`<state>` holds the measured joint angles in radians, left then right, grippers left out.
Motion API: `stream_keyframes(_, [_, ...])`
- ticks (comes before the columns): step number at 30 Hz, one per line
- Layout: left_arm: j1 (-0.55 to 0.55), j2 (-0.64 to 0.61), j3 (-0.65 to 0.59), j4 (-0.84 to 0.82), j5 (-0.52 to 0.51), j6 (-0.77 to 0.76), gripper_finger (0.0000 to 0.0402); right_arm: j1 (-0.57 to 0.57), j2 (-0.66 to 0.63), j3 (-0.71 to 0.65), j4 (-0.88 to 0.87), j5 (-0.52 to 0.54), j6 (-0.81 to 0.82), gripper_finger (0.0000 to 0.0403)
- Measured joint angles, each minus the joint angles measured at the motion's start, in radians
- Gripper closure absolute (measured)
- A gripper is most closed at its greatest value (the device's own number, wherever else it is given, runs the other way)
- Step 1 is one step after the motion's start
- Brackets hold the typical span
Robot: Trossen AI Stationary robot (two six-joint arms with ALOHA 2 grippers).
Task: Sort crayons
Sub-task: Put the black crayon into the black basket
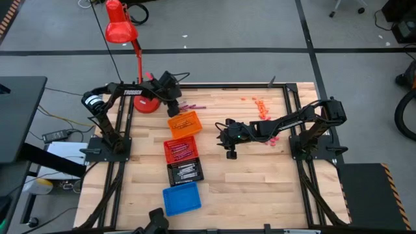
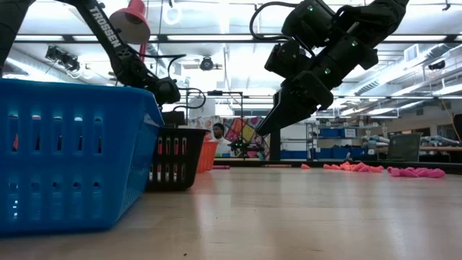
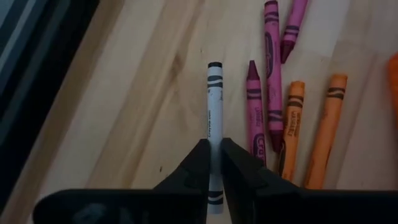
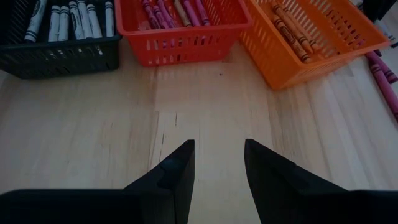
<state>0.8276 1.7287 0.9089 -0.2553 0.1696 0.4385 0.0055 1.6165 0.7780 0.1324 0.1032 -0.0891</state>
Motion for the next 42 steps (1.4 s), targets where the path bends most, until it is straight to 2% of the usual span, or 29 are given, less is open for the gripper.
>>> stream_keyframes(12, [-0.014, -0.001, 0.109, -0.154, 0.005, -0.005, 0.0363, 0.0, 0.0, 0.0, -0.001, 0.0, 0.0, 0.026])
stream_keyframes(17, [-0.066, -0.033, 0.171, -0.245, 0.006, -0.009, 0.0363, 0.0, 0.0, 0.0, -0.003, 0.009, -0.012, 0.026])
stream_keyframes(22, [-0.147, -0.117, 0.215, -0.291, 0.008, -0.037, 0.0363, 0.0, 0.0, 0.0, -0.047, 0.069, -0.012, 0.026])
stream_keyframes(28, [-0.296, -0.245, 0.217, -0.357, 0.021, -0.136, 0.0363, 0.0, 0.0, 0.0, -0.091, 0.132, -0.008, 0.026])
stream_keyframes(32, [-0.419, -0.3, 0.217, -0.412, 0.087, -0.244, 0.0363, 0.002, 0.0, 0.0, -0.09, 0.137, -0.008, 0.026])
stream_keyframes(38, [-0.636, -0.299, 0.215, -0.468, 0.12, -0.466, 0.0363, 0.002, -0.001, 0.0, -0.094, 0.14, 0.015, 0.026])
stream_keyframes(42, [-0.78, -0.286, 0.2, -0.487, 0.08, -0.557, 0.0363, 0.002, -0.007, 0.0, -0.099, 0.14, 0.033, 0.026])
